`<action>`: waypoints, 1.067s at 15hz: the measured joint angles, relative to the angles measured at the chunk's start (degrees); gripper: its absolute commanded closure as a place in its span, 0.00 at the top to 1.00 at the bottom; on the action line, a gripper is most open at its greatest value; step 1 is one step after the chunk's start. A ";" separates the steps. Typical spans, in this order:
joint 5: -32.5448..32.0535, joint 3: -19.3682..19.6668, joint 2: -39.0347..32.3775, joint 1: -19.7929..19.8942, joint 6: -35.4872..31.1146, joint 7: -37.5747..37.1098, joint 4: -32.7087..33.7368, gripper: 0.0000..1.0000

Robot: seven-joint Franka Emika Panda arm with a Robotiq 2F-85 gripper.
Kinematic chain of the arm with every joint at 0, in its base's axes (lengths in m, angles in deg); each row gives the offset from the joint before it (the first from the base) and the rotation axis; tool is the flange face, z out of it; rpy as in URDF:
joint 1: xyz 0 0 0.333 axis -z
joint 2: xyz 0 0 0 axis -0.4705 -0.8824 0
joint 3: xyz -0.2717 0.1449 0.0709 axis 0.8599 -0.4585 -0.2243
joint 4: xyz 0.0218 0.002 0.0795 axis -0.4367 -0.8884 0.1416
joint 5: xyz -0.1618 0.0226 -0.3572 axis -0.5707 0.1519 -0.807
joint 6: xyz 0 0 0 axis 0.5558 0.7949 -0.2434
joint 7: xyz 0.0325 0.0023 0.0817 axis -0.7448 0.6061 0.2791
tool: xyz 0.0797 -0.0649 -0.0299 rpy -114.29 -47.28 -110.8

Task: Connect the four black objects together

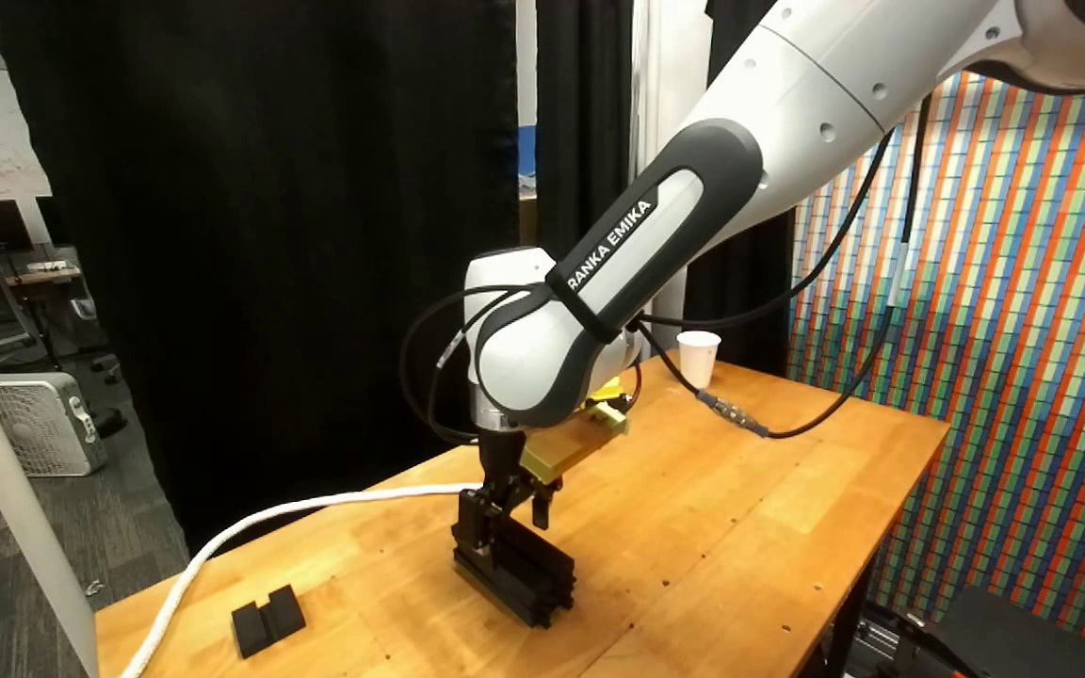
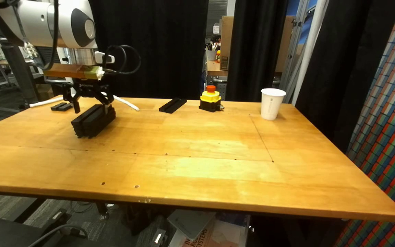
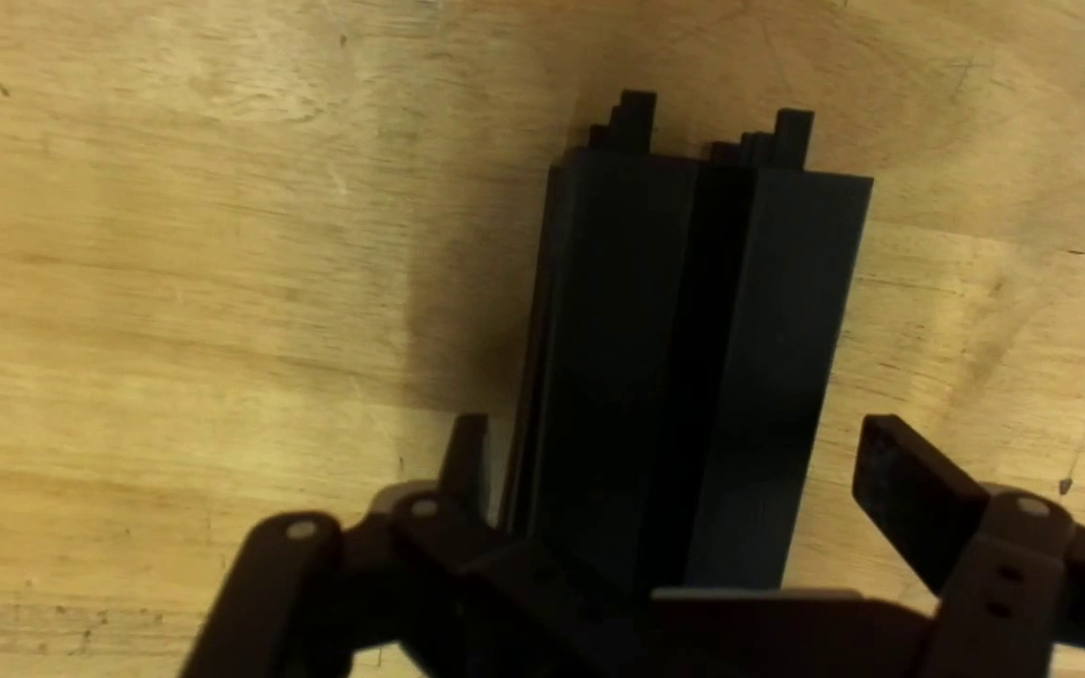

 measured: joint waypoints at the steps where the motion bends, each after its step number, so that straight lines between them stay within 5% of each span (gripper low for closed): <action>1: 0.00 0.08 -0.14 0.00 -0.01 -0.15 0.03 1.00; 5: 0.00 0.37 -0.68 0.00 -0.01 -0.68 0.14 1.00; 6: 0.00 0.44 -0.79 0.00 -0.02 -0.83 0.16 0.77; 11: -0.06 0.69 -1.11 -0.06 -0.14 -1.63 0.28 0.45; 16: -1.28 1.02 -1.16 -0.30 -0.11 -2.61 0.75 0.45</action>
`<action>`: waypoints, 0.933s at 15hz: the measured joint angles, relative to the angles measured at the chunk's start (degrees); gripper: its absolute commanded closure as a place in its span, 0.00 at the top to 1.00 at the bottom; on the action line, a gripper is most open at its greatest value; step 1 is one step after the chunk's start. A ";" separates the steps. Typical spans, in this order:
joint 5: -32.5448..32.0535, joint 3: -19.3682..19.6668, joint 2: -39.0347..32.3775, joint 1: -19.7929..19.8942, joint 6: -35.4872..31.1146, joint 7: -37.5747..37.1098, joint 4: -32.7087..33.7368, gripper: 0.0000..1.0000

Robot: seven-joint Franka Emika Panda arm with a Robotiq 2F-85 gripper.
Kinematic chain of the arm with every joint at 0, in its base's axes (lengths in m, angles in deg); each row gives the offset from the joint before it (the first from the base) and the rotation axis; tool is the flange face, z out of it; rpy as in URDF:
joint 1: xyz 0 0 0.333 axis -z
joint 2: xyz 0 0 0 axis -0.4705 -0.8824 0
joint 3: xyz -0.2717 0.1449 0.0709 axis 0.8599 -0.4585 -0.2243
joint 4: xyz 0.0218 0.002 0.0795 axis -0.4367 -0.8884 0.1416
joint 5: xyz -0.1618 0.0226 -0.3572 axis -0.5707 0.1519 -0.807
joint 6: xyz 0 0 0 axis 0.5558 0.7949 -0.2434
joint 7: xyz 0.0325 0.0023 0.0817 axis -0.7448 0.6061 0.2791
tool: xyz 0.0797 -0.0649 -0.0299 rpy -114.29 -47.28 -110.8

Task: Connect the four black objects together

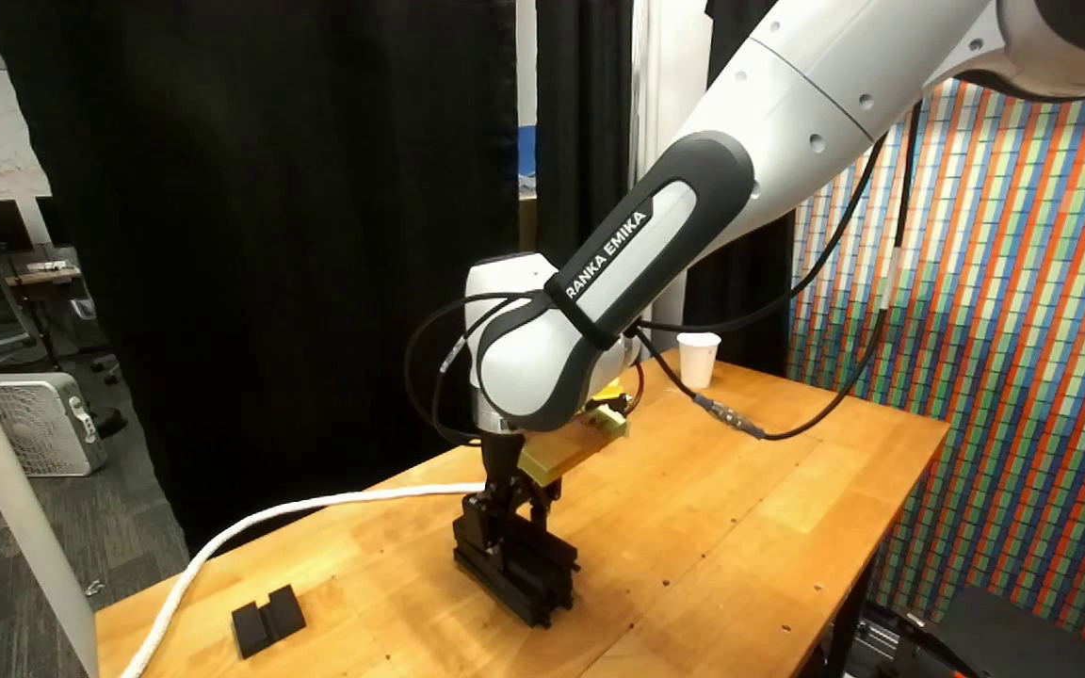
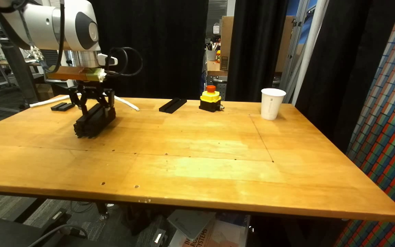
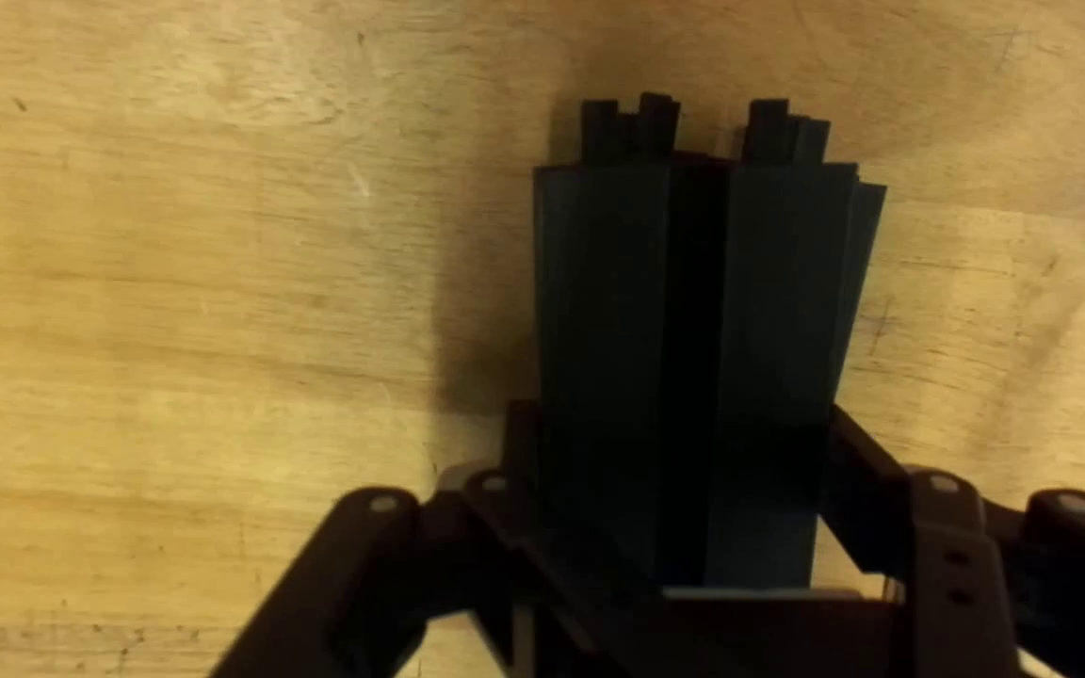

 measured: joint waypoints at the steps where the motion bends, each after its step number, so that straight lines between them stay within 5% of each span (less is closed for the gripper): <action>1: -0.80 0.19 0.01 -0.08 0.10 -0.18 0.12 0.45; 14: -6.58 7.84 4.27 3.29 2.55 -1.27 1.08 0.45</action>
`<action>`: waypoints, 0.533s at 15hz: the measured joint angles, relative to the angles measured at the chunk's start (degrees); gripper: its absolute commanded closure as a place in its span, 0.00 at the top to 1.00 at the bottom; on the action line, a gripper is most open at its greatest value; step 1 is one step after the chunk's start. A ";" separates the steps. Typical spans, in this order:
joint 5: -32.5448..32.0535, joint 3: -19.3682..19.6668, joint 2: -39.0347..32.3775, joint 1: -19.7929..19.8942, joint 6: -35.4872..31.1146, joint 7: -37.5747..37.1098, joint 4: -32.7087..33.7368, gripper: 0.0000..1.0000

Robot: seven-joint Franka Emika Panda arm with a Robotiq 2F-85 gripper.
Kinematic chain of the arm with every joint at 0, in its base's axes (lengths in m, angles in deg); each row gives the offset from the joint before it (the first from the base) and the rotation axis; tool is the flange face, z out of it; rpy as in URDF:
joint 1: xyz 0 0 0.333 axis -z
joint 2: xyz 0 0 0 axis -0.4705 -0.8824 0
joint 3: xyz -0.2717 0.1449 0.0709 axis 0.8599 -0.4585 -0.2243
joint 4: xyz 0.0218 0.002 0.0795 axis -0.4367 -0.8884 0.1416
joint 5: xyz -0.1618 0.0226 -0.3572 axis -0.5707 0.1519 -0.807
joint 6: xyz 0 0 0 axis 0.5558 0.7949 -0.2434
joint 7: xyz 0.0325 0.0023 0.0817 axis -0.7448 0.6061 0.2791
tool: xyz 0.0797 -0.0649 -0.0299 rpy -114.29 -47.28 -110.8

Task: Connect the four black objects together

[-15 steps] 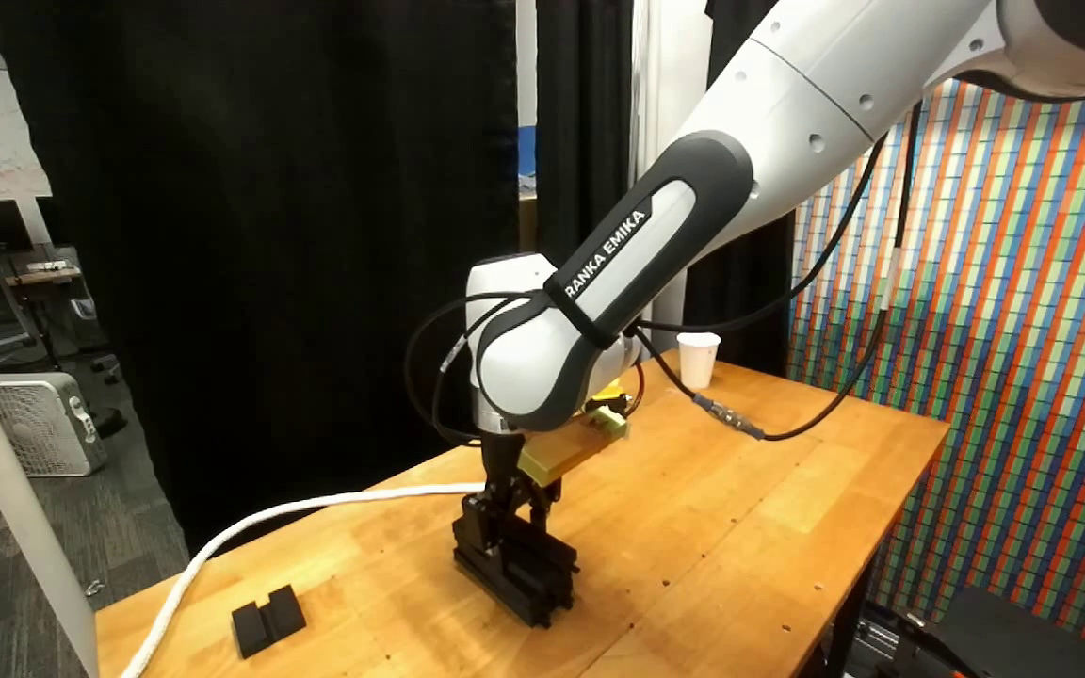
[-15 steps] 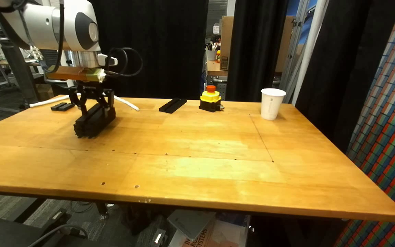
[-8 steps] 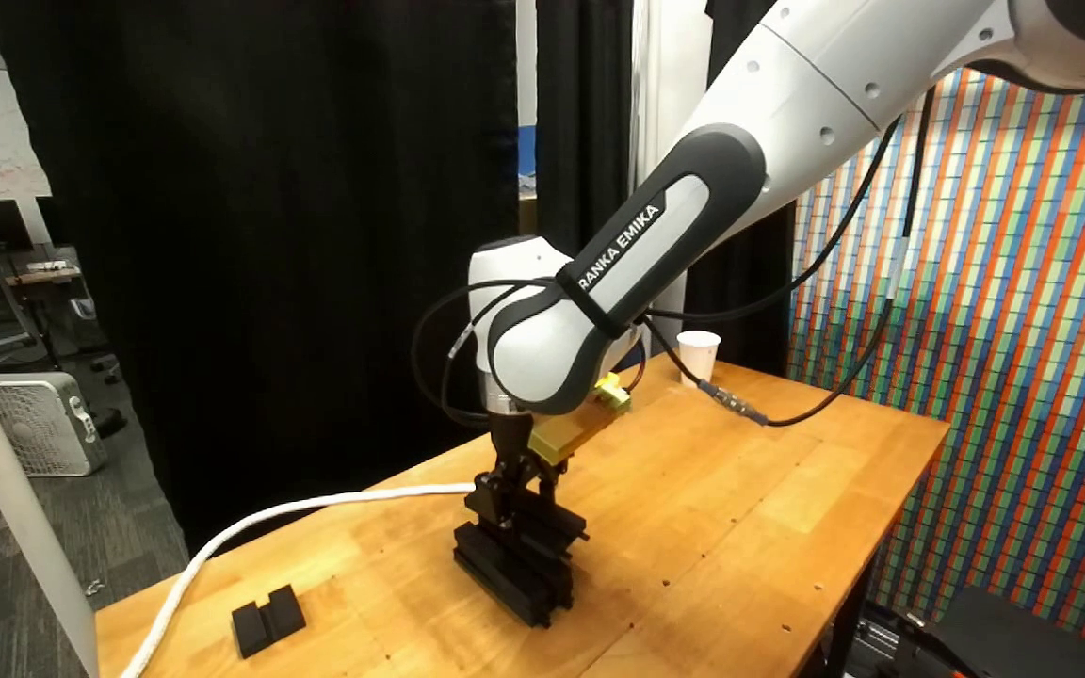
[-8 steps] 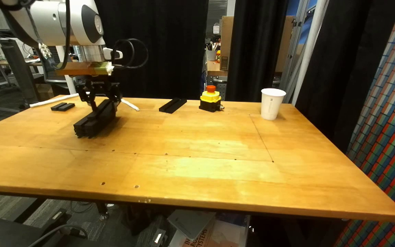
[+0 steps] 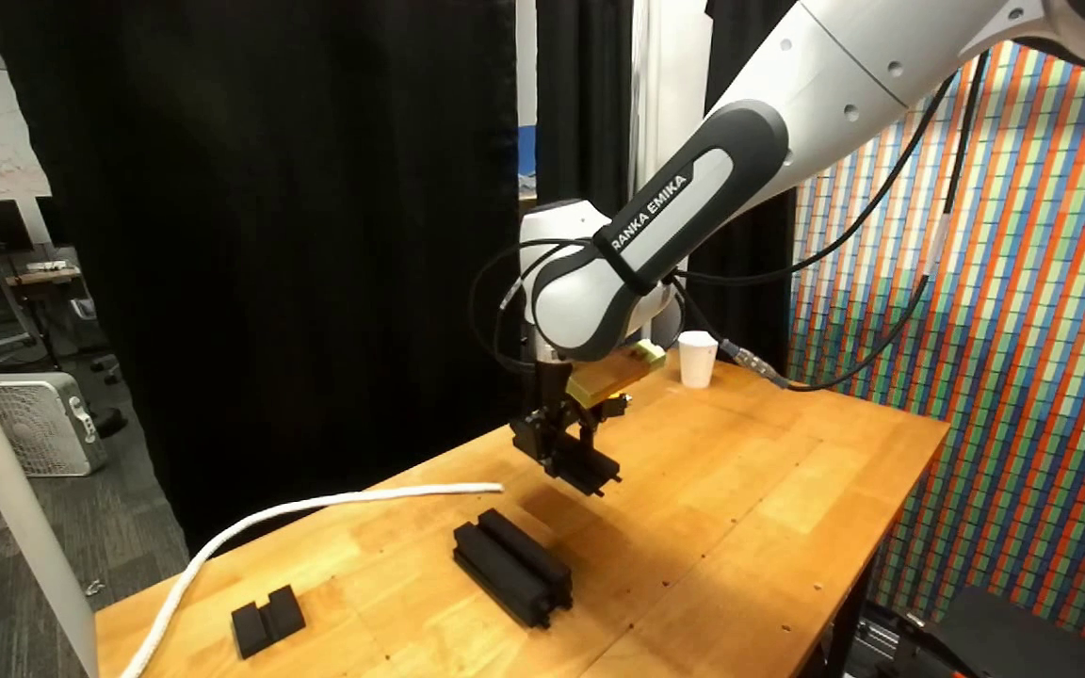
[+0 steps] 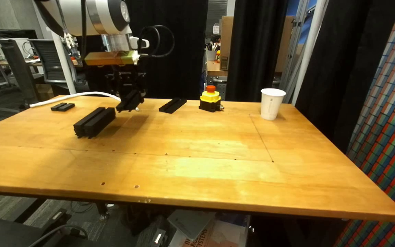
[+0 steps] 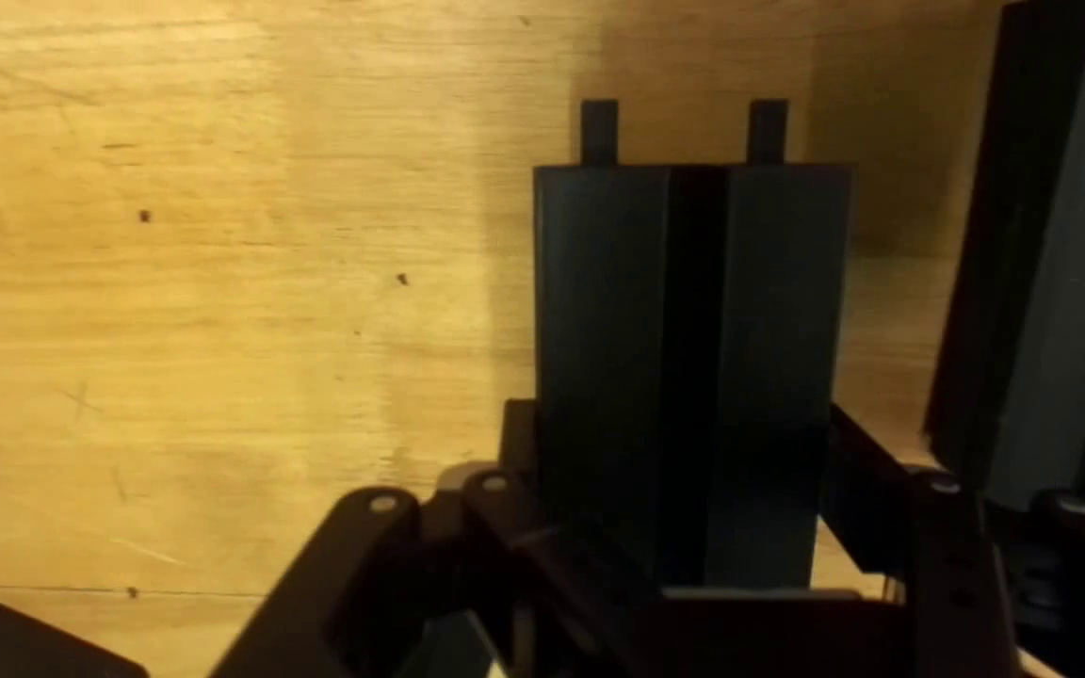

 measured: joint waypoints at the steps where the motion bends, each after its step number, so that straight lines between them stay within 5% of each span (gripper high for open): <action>1: 0.00 0.62 -0.04 0.91 0.11 0.02 0.12 0.45; 8: 6.67 5.05 -0.37 8.88 0.93 -1.16 1.16 0.45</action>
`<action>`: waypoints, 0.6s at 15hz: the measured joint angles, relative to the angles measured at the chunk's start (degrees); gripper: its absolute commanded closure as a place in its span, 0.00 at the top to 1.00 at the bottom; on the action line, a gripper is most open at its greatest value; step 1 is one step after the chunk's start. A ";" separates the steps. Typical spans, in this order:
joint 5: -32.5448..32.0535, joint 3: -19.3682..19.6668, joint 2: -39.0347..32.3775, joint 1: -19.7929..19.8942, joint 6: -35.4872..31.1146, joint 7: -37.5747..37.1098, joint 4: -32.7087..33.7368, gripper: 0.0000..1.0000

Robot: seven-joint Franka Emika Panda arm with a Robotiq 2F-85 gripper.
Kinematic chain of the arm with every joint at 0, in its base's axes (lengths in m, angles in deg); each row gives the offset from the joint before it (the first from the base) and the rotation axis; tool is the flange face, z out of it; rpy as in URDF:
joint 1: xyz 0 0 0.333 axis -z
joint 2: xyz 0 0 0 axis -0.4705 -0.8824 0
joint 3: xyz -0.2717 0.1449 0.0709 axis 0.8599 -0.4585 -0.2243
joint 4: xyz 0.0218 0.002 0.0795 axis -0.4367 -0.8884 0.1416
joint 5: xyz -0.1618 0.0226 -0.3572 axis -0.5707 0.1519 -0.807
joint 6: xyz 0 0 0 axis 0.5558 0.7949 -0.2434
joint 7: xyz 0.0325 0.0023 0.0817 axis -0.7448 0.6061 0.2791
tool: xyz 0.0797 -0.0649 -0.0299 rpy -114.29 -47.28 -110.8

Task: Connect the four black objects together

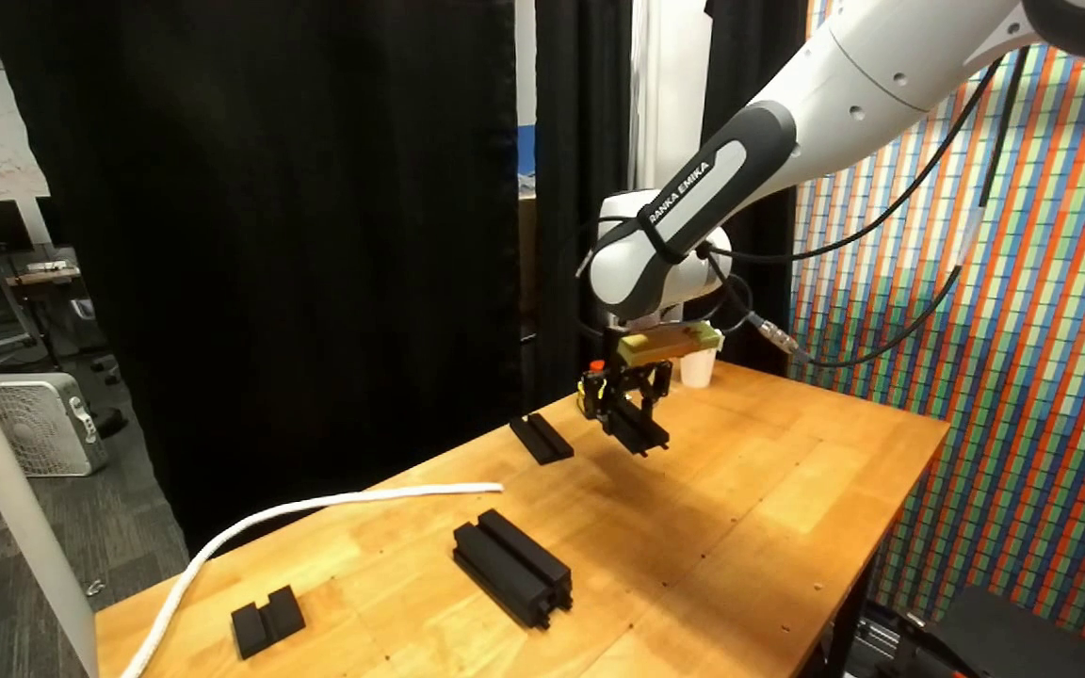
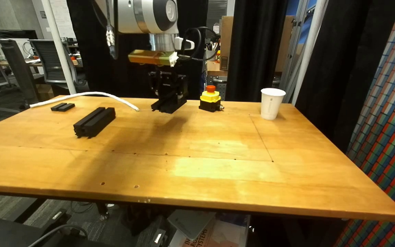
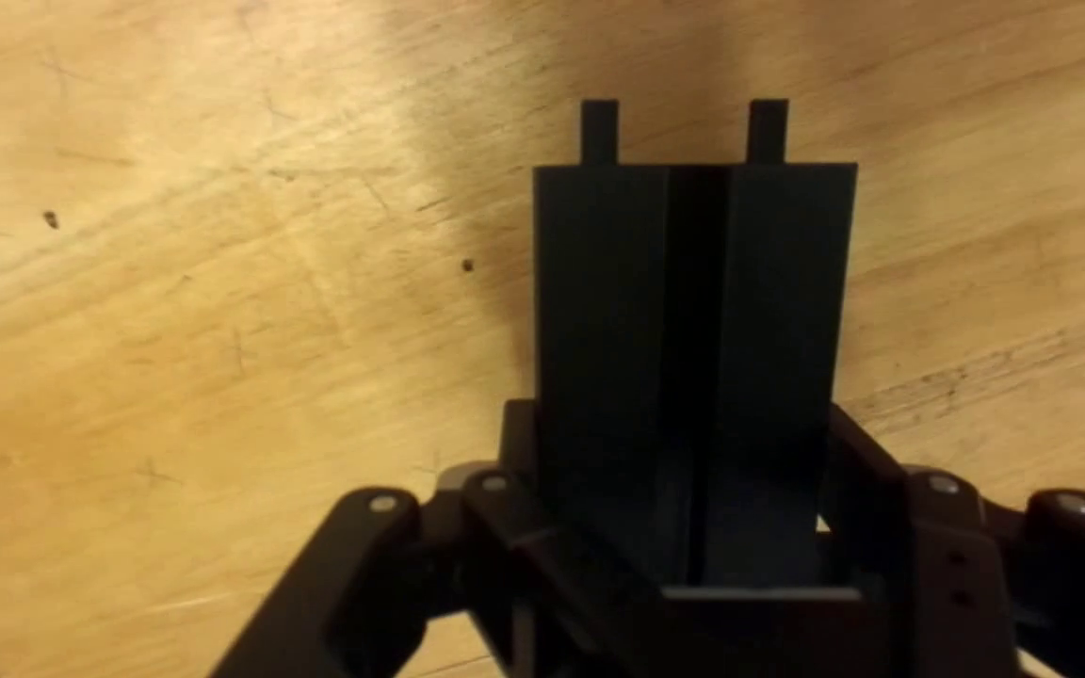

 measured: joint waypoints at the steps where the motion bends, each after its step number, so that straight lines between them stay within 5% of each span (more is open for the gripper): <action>1: 1.68 0.46 0.00 1.12 0.03 -0.20 0.01 0.45; 9: 13.12 1.34 -0.48 3.57 -0.72 -12.47 -0.02 0.45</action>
